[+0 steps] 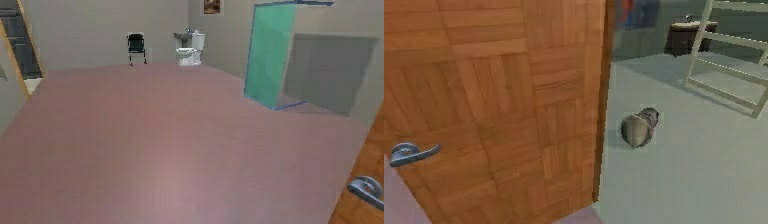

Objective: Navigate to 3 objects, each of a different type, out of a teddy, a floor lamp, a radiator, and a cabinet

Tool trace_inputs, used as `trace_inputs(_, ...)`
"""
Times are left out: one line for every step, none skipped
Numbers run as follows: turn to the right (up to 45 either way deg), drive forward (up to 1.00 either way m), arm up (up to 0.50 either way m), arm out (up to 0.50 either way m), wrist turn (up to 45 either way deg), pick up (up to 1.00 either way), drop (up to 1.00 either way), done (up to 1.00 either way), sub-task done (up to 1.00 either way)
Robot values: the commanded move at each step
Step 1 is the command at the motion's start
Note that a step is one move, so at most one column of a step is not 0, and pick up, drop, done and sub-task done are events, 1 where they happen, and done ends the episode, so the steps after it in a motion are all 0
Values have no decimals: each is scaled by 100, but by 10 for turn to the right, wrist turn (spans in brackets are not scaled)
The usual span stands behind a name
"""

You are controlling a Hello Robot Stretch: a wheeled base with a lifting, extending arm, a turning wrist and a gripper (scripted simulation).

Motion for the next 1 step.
trace_inputs(0, 50, 0, 0, 0, 0, 0, 0, 0)
